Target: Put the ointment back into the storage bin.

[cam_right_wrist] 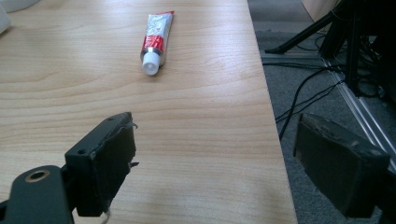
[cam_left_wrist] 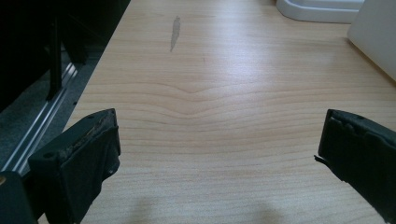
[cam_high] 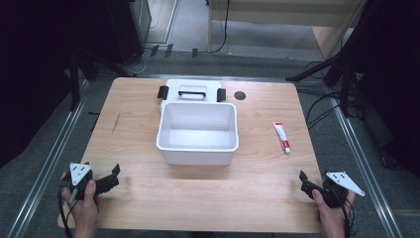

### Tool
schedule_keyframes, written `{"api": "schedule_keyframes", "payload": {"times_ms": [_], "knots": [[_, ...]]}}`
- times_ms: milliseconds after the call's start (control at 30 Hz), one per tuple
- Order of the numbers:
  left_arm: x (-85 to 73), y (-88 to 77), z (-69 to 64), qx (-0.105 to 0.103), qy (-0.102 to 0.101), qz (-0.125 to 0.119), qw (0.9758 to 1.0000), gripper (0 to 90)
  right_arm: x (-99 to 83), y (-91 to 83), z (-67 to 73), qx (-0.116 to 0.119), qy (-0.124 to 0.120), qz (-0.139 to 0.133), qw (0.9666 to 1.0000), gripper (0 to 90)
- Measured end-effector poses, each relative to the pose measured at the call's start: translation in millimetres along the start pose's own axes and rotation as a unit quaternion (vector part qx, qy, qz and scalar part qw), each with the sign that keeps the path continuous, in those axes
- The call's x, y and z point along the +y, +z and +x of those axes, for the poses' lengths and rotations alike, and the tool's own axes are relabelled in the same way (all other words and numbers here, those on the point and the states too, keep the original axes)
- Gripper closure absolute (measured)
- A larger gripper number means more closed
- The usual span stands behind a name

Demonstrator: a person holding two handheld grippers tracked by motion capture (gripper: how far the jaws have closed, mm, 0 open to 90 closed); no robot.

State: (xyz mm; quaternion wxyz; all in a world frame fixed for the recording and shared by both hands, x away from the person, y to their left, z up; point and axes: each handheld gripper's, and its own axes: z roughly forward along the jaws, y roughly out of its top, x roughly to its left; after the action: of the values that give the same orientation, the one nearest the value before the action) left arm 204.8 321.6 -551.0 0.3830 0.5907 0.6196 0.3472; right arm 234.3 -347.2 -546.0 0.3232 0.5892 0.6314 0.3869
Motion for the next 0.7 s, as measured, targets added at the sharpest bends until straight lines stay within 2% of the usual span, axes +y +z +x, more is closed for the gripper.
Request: {"api": "schedule_keyframes", "payload": {"times_ms": [300,433,467,600,667,700], "knots": [[0.1,0.3,-0.1,0.003,0.0,0.0,1.0,0.0,1.0,0.4,1.4,0.002,-0.014,0.004,0.9999,13.0],[-0.2,-0.5,0.2,0.002,-0.001,-0.001,1.0,0.0,3.3,-1.0,-0.6,0.006,-0.009,0.008,0.9999,13.0],[-0.8,-1.1,0.4,0.001,-0.003,-0.004,1.0,0.0,4.4,-1.1,-0.8,0.009,-0.01,0.011,0.9998,13.0],[-1.3,-2.7,0.8,0.002,-0.003,-0.004,1.0,0.0,12.4,-3.2,2.7,-0.003,-0.019,0.023,0.9995,13.1],[-1.4,-2.8,0.4,0.003,-0.002,-0.005,1.0,0.0,21.7,-5.6,6.4,-0.002,-0.035,0.031,0.9989,13.2],[-1.5,-2.7,0.2,0.003,-0.002,-0.005,1.0,0.0,21.7,-5.6,6.4,-0.002,-0.035,0.031,0.9989,13.2]]}}
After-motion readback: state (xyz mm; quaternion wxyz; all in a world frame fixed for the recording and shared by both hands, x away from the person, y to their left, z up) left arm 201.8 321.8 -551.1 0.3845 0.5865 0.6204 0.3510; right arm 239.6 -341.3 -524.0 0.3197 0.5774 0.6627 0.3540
